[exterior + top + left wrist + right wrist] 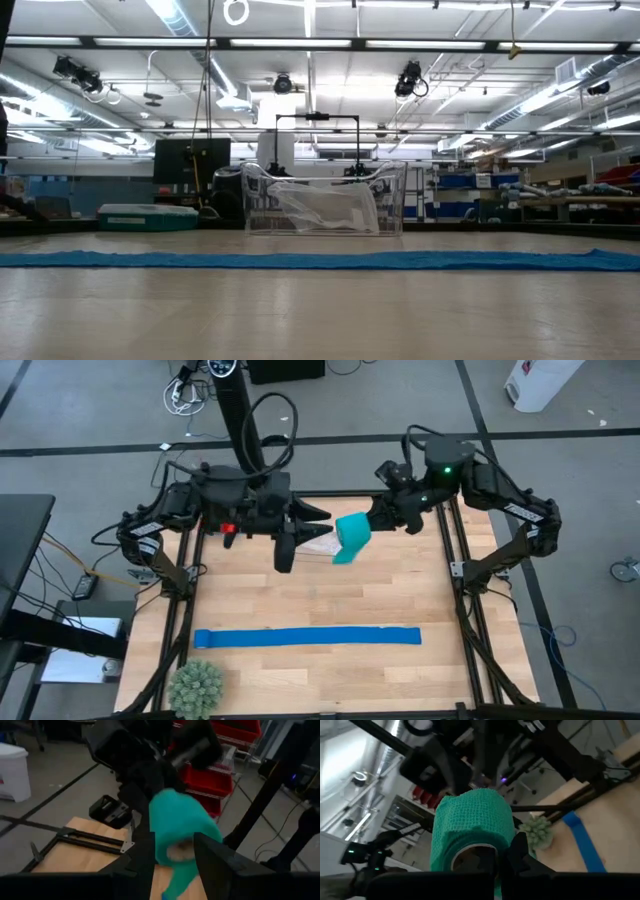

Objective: Roll bandage
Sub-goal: Roll the green bandage

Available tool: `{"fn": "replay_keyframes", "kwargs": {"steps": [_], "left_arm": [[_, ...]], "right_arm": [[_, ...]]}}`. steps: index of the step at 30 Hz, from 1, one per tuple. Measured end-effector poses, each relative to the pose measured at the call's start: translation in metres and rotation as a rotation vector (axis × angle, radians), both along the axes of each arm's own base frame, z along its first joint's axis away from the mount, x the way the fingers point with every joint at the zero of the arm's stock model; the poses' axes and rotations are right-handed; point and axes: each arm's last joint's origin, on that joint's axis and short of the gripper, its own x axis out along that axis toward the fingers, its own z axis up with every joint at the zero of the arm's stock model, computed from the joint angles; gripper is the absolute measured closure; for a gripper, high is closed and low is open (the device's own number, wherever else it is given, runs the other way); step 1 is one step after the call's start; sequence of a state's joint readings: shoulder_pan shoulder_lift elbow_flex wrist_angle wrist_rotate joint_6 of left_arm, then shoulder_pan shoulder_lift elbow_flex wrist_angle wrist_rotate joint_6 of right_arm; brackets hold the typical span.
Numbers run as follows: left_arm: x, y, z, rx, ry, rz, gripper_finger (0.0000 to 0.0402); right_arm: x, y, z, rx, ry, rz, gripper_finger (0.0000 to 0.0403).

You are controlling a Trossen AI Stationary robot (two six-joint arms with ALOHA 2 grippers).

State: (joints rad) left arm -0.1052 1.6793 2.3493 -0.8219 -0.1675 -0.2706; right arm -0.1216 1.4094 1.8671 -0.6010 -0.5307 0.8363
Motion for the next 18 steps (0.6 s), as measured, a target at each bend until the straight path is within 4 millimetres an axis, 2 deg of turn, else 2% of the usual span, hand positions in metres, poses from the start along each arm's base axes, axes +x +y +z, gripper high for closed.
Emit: {"fn": "replay_keyframes", "kwargs": {"steps": [18], "left_arm": [[0.002,-0.003,-0.004,0.091,0.034,0.030,0.0267]], "right_arm": [[0.024,-0.007,-0.002,0.071,-0.042,0.015,0.0398]]}}
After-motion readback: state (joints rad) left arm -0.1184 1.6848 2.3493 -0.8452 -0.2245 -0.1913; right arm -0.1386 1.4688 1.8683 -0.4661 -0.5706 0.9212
